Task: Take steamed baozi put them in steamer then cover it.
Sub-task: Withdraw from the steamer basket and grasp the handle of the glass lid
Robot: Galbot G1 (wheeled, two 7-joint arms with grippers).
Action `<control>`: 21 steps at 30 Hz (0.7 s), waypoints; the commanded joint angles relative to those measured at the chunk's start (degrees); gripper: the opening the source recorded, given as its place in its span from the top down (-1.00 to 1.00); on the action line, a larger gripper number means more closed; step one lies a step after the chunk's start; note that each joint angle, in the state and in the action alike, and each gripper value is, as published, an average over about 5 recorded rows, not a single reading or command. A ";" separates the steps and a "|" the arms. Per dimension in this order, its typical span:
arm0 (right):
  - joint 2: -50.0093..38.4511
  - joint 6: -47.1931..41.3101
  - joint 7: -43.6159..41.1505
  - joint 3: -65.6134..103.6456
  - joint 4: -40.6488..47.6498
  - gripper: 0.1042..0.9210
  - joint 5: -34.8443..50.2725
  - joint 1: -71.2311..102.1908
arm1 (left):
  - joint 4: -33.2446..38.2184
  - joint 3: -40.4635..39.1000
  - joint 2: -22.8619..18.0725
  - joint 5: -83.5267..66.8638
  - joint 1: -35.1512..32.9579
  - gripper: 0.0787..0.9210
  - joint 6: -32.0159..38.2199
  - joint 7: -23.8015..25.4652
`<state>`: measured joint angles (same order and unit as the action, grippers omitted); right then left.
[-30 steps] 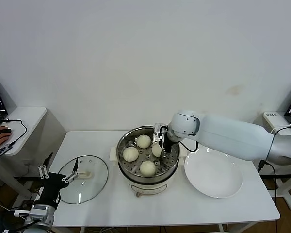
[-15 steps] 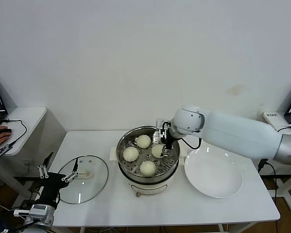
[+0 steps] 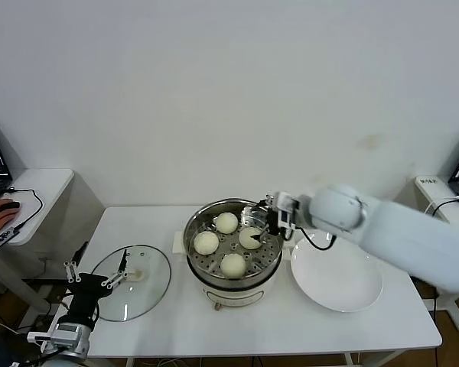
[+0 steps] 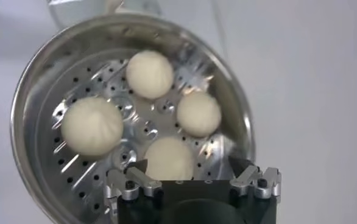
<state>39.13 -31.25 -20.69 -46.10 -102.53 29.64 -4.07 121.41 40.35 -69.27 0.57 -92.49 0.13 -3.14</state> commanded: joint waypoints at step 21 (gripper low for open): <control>40.15 47.26 12.85 96.06 -9.47 -0.76 -14.69 90.84 | -11.95 1.58 0.82 36.32 1.42 -0.77 7.49 -7.03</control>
<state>61.48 6.34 -6.67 26.47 -109.59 15.42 66.29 115.67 40.15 -70.31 9.37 -92.22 5.21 -7.46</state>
